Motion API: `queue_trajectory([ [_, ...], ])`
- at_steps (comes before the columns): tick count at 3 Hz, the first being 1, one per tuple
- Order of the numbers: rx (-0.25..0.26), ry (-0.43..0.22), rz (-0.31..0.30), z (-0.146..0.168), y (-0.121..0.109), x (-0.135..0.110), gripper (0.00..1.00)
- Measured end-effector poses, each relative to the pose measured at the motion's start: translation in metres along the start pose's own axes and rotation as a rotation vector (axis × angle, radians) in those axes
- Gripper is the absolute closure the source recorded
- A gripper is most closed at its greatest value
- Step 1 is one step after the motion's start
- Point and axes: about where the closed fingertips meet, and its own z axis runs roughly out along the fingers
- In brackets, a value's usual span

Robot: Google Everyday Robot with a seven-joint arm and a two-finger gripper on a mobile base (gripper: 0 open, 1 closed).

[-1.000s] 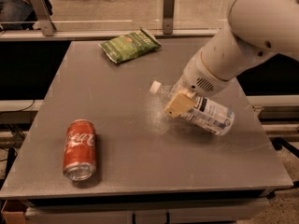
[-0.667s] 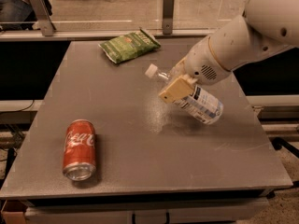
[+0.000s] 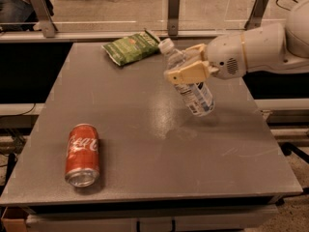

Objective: Place blue plastic bottle upright

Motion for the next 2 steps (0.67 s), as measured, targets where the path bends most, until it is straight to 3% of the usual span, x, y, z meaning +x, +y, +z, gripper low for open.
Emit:
queue_trajectory([
  [1, -0.036, -0.184, 0.032, -0.015, -0.003, -0.007, 1.00],
  [2, -0.061, -0.313, 0.085, -0.032, -0.004, 0.003, 1.00],
])
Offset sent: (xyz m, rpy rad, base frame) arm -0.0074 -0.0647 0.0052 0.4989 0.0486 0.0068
